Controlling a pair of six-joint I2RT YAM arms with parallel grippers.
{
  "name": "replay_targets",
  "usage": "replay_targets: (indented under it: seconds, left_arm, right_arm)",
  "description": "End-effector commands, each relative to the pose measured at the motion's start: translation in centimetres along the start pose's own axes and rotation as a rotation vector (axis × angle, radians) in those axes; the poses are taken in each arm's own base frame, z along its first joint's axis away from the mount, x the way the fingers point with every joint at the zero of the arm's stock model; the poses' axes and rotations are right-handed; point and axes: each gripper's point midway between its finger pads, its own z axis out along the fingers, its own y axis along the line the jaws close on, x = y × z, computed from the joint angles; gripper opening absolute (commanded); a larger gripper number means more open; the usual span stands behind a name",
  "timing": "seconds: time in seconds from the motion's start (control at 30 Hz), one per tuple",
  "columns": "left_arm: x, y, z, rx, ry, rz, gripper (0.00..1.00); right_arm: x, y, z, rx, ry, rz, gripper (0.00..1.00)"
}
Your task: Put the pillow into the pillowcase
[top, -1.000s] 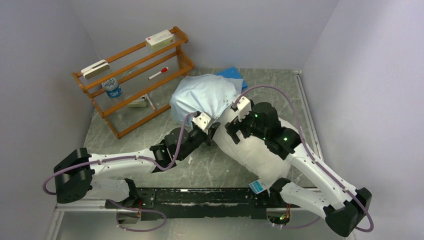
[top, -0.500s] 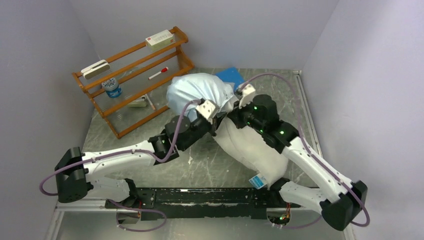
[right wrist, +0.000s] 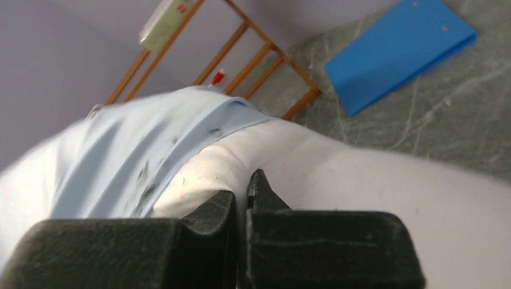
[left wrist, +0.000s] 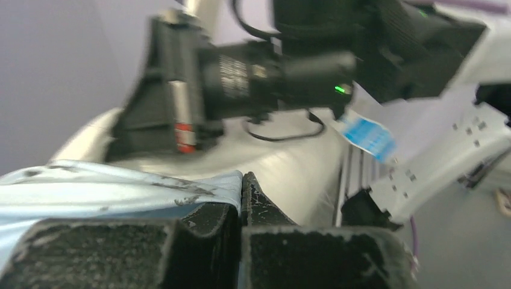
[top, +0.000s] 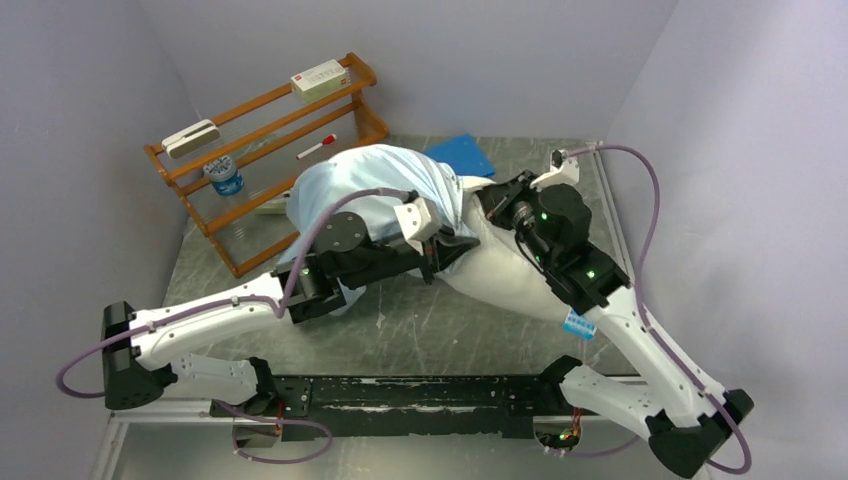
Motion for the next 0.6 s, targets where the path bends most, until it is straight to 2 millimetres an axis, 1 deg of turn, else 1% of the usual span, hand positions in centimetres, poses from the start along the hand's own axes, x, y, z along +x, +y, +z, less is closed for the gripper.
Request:
replay_targets:
  seconds: [0.0, 0.03, 0.07, 0.1, 0.17, 0.2, 0.23, 0.33, 0.37, 0.4, 0.43, 0.47, 0.53, 0.57]
  left_arm:
    - [3.2, -6.7, -0.4, 0.309, 0.077, -0.032, 0.05]
    - [3.7, -7.3, -0.2, 0.333, 0.075, -0.038, 0.05]
    - [4.2, -7.9, 0.0, 0.358, 0.076, -0.041, 0.05]
    - [4.9, -8.3, 0.3, 0.381, 0.089, -0.042, 0.05]
    - [6.0, -8.5, 0.9, 0.390, 0.115, -0.038, 0.05]
    - [6.6, -8.0, 1.4, 0.356, 0.130, -0.039, 0.05]
    - [7.0, -7.2, 1.8, 0.309, 0.142, -0.035, 0.08]
    - [7.5, -5.0, 2.3, 0.186, 0.168, 0.000, 0.09]
    - [7.6, -4.1, 2.4, 0.137, 0.174, 0.007, 0.16]
    - [7.5, -3.5, 2.4, 0.102, 0.176, 0.010, 0.34]
    - [7.3, -3.0, 2.3, 0.075, 0.175, 0.011, 0.44]
    - [7.1, -2.6, 2.0, 0.048, 0.174, 0.010, 0.50]
    - [6.6, -1.8, 1.2, 0.006, 0.169, 0.013, 0.56]
    - [5.9, -1.4, 0.5, -0.023, 0.160, 0.010, 0.59]
  right_arm:
    - [-7.0, -0.1, 2.0, 0.056, -0.263, 0.260, 0.00]
    - [-7.1, -0.8, 2.6, 0.066, -0.266, 0.292, 0.00]
    - [-7.0, -2.1, 3.3, 0.088, -0.268, 0.326, 0.00]
    - [-6.7, -2.9, 3.9, 0.094, -0.258, 0.352, 0.00]
    - [-6.2, -4.2, 5.1, 0.109, -0.227, 0.374, 0.00]
    - [-6.0, -4.4, 5.4, 0.111, -0.212, 0.364, 0.00]
    - [-5.6, -4.4, 5.5, 0.106, -0.196, 0.347, 0.00]
    - [-4.9, -4.4, 5.3, 0.094, -0.162, 0.273, 0.00]
    - [-4.6, -4.5, 5.1, 0.098, -0.149, 0.244, 0.00]
    - [-4.3, -4.7, 4.8, 0.101, -0.138, 0.214, 0.00]
    - [-4.1, -5.1, 4.4, 0.110, -0.132, 0.182, 0.00]
    - [-4.0, -5.6, 4.0, 0.129, -0.135, 0.150, 0.00]
    - [-4.3, -6.7, 2.9, 0.163, -0.167, 0.088, 0.00]
    - [-4.7, -6.8, 2.5, 0.160, -0.190, 0.059, 0.00]
